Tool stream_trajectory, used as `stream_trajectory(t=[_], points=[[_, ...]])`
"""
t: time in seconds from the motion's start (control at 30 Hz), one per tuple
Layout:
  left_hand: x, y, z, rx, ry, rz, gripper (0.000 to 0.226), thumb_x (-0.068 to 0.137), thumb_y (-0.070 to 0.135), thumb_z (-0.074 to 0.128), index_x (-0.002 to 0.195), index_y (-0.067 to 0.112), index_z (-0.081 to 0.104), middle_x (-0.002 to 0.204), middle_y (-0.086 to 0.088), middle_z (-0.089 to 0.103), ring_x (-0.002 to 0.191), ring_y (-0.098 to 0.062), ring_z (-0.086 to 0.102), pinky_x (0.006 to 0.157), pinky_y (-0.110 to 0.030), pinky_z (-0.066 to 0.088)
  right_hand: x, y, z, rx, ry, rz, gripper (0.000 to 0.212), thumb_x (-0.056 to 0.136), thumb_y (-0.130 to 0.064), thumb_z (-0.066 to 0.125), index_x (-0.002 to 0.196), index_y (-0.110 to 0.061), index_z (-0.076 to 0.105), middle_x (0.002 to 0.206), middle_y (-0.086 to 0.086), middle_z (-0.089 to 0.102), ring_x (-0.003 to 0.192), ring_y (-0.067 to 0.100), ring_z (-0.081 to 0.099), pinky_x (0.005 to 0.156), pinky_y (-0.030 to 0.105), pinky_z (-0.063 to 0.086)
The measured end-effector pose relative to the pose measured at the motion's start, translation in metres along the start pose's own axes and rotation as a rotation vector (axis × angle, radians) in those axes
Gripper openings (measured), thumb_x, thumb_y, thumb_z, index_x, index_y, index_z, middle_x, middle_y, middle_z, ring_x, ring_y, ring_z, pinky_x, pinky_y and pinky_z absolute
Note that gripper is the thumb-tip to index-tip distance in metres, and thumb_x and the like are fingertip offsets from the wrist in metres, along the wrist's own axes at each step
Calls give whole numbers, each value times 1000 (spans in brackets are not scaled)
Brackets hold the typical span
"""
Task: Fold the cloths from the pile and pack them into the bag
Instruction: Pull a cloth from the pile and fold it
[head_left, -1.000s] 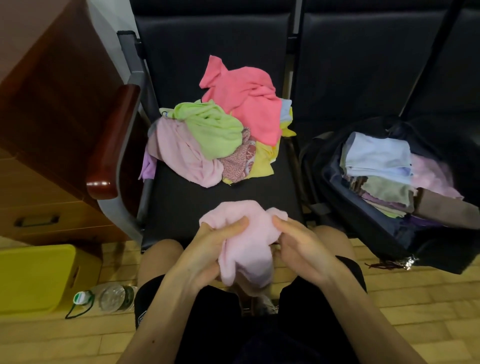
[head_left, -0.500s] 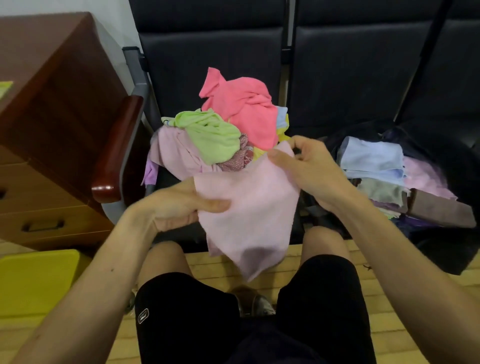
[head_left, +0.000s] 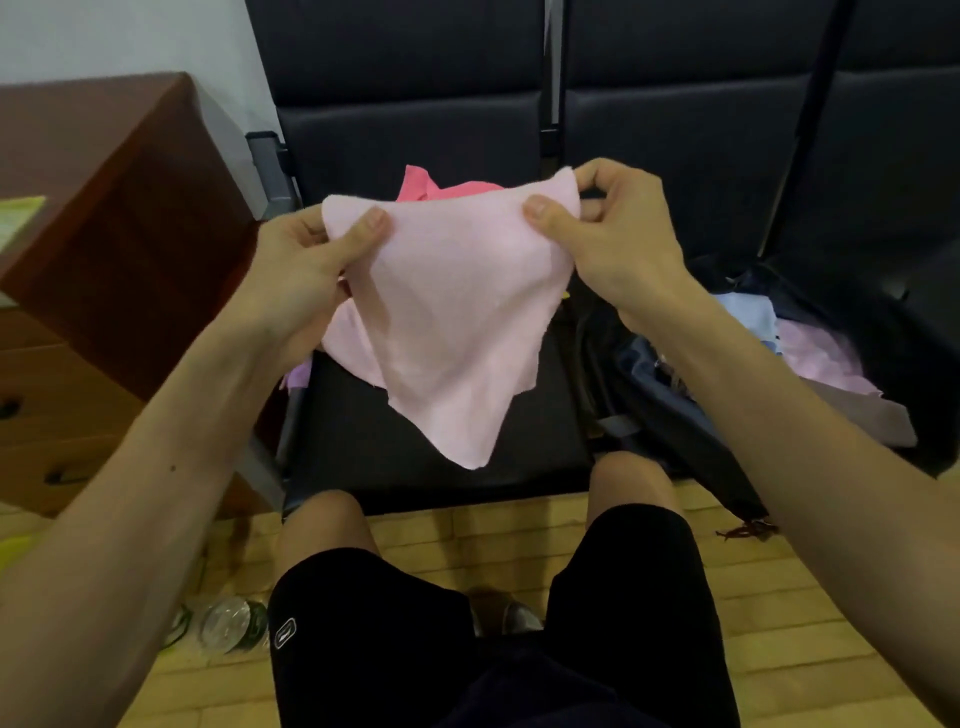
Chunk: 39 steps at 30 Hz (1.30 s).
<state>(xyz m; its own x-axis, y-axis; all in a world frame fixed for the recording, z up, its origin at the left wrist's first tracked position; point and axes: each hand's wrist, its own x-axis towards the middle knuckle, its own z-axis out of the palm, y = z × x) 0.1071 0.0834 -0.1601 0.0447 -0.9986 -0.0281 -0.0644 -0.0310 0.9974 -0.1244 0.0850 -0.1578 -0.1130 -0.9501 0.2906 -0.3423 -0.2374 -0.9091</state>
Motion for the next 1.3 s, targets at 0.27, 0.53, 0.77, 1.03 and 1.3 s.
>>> stream_trajectory(t=[0.27, 0.53, 0.77, 1.03, 1.3], points=[[-3, -7, 1, 50, 39, 238, 28, 81, 33, 65, 107, 24, 71, 103, 16, 74, 101, -5, 70, 84, -23, 57, 2, 5, -8, -110, 32, -28, 19, 88, -28, 73, 93, -25, 55, 88, -2, 71, 80, 8, 70, 72, 21, 58], [-6, -22, 2, 69, 42, 283, 32, 79, 35, 68, 107, 20, 72, 102, 12, 75, 99, -11, 71, 84, -27, 58, -1, 11, -21, -265, -72, -140, 20, 90, -26, 71, 108, -18, 73, 90, -15, 68, 80, -7, 65, 79, 17, 57], [-13, -32, 3, 145, 93, 277, 31, 73, 38, 73, 98, 18, 74, 99, 6, 75, 91, -13, 73, 81, -34, 61, -7, 21, -25, -444, -27, -180, 23, 92, -35, 66, 93, -15, 77, 81, -1, 73, 76, 7, 67, 69, 14, 51], [-16, -40, 8, 170, 196, 370, 29, 71, 46, 74, 94, 28, 73, 114, 2, 66, 105, -10, 62, 86, -27, 58, -10, 30, -27, -507, -122, -172, 28, 94, -36, 63, 81, -12, 71, 78, -6, 63, 72, 4, 55, 67, 12, 43], [-23, -37, 24, 174, 4, 372, 23, 98, 27, 60, 118, 39, 58, 103, 32, 67, 98, 0, 68, 74, -17, 56, -20, 41, -34, -52, -231, 83, 30, 100, -28, 56, 85, -6, 69, 85, 9, 70, 75, 12, 67, 69, 24, 58]])
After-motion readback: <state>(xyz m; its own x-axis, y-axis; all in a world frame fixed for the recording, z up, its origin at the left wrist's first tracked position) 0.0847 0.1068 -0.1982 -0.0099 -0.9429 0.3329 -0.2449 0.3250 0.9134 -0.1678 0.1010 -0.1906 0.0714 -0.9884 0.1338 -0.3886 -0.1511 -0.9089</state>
